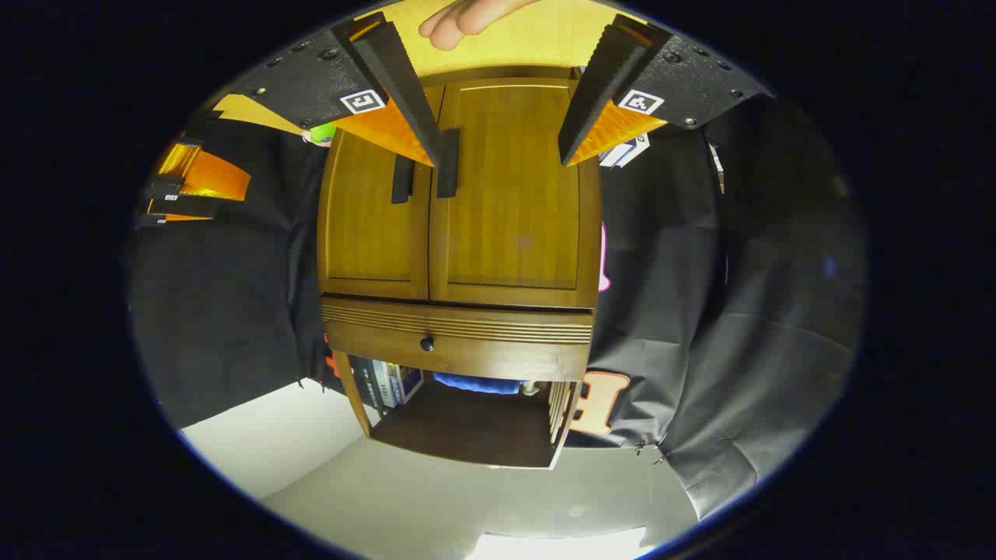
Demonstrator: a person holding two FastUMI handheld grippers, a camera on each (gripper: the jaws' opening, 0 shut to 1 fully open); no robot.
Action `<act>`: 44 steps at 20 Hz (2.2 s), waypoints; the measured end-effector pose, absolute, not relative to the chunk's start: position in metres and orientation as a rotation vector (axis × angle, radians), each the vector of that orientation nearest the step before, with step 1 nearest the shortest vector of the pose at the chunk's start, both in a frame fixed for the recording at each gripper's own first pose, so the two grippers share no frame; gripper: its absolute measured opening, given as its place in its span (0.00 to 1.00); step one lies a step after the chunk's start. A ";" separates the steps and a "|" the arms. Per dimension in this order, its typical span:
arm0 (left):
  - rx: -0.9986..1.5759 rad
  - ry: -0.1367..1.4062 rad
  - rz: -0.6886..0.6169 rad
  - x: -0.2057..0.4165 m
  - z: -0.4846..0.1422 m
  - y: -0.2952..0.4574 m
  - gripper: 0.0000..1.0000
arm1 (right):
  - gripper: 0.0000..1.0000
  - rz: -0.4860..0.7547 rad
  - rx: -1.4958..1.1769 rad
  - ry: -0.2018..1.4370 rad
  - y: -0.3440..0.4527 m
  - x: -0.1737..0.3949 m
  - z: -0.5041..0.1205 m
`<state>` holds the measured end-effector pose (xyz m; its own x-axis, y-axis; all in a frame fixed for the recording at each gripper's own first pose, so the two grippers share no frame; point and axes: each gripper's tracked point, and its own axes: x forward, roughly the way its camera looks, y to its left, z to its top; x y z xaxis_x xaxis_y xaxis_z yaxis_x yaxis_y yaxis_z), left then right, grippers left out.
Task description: Open the right door of the double-door shoe cabinet with the right hand, and open the left door with the left hand.
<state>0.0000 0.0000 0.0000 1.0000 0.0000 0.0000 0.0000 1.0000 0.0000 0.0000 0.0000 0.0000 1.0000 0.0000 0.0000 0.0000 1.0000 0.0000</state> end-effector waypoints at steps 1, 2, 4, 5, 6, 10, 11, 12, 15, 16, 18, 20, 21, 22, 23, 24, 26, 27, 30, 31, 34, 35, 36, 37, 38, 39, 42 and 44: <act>-0.004 0.005 -0.004 0.001 -0.001 0.003 0.94 | 0.96 -0.002 -0.006 -0.004 0.003 0.003 0.003; -0.010 0.007 -0.005 0.001 0.000 0.005 0.94 | 0.99 -0.008 -0.013 -0.012 0.004 0.004 0.004; -0.006 -0.003 -0.009 0.000 0.004 0.006 0.94 | 0.99 -0.035 -0.038 -0.031 0.003 0.005 0.007; 0.000 -0.007 -0.018 -0.001 0.004 0.004 0.89 | 0.96 -0.043 -0.043 -0.034 0.001 0.006 0.006; 0.003 -0.006 -0.032 -0.001 0.005 0.001 0.94 | 0.99 -0.038 -0.039 -0.027 0.004 0.006 0.007; 0.007 -0.004 -0.043 -0.002 0.004 0.000 0.89 | 1.00 -0.018 -0.019 0.002 0.006 0.012 -0.001; 0.008 0.001 -0.045 -0.003 0.003 0.000 0.94 | 1.00 -0.020 -0.021 0.008 0.007 0.015 -0.002; 0.007 0.000 -0.038 -0.003 0.003 0.002 0.94 | 0.96 -0.020 -0.020 0.012 0.007 0.018 -0.003; 0.005 -0.004 0.008 -0.001 0.006 0.015 0.94 | 0.99 -0.017 -0.003 0.020 0.006 0.028 -0.008; -0.008 -0.015 0.022 0.001 0.009 0.020 0.94 | 0.99 -0.013 0.002 0.027 0.007 0.033 -0.009; -0.029 -0.019 0.018 0.000 0.012 0.021 0.94 | 0.99 0.019 0.011 0.044 0.013 0.047 -0.014; -0.029 -0.015 0.022 0.000 0.010 0.025 0.94 | 0.99 0.052 0.029 0.066 0.020 0.066 -0.019; -0.027 -0.018 0.029 0.000 0.012 0.027 0.94 | 0.99 0.069 0.040 0.083 0.021 0.076 -0.023; -0.027 -0.019 0.034 0.000 0.012 0.029 0.94 | 0.96 0.085 0.060 0.101 0.024 0.087 -0.030; -0.025 -0.016 0.033 0.001 0.010 0.028 0.94 | 0.96 0.102 0.074 0.118 0.029 0.100 -0.035; -0.022 -0.012 0.030 0.003 0.010 0.027 0.94 | 0.99 0.120 0.083 0.137 0.035 0.114 -0.041; -0.010 -0.004 0.023 0.005 0.008 0.026 0.94 | 0.96 0.158 0.076 0.142 0.049 0.135 -0.045; -0.004 0.003 0.018 0.005 0.006 0.026 0.94 | 0.99 0.178 0.069 0.141 0.059 0.146 -0.046; -0.003 0.015 0.025 0.009 0.002 0.028 0.94 | 0.99 0.208 0.027 0.124 0.083 0.173 -0.048; -0.001 0.016 0.028 0.011 0.001 0.029 0.94 | 0.96 0.198 0.003 0.118 0.087 0.182 -0.050; 0.000 0.017 0.032 0.018 0.003 0.031 0.89 | 0.99 0.172 -0.034 0.135 0.097 0.205 -0.071; 0.001 0.015 0.032 0.019 0.003 0.032 0.89 | 0.96 0.178 -0.027 0.152 0.104 0.213 -0.080; 0.000 0.018 0.030 0.019 0.003 0.032 0.89 | 0.96 0.179 -0.014 0.165 0.109 0.219 -0.087; 0.000 0.021 0.028 0.019 0.001 0.031 0.89 | 1.00 0.174 0.000 0.175 0.109 0.224 -0.092; 0.000 0.023 0.025 0.019 0.000 0.030 0.89 | 0.96 0.176 0.017 0.181 0.111 0.230 -0.095; -0.001 0.026 0.022 0.020 -0.001 0.029 0.89 | 1.00 0.183 0.032 0.185 0.113 0.235 -0.099; -0.001 0.030 0.005 0.022 -0.002 0.026 0.89 | 0.64 0.160 0.068 0.175 0.106 0.241 -0.101; -0.004 0.033 0.003 0.023 -0.003 0.026 0.89 | 0.43 0.160 0.035 0.169 0.105 0.240 -0.103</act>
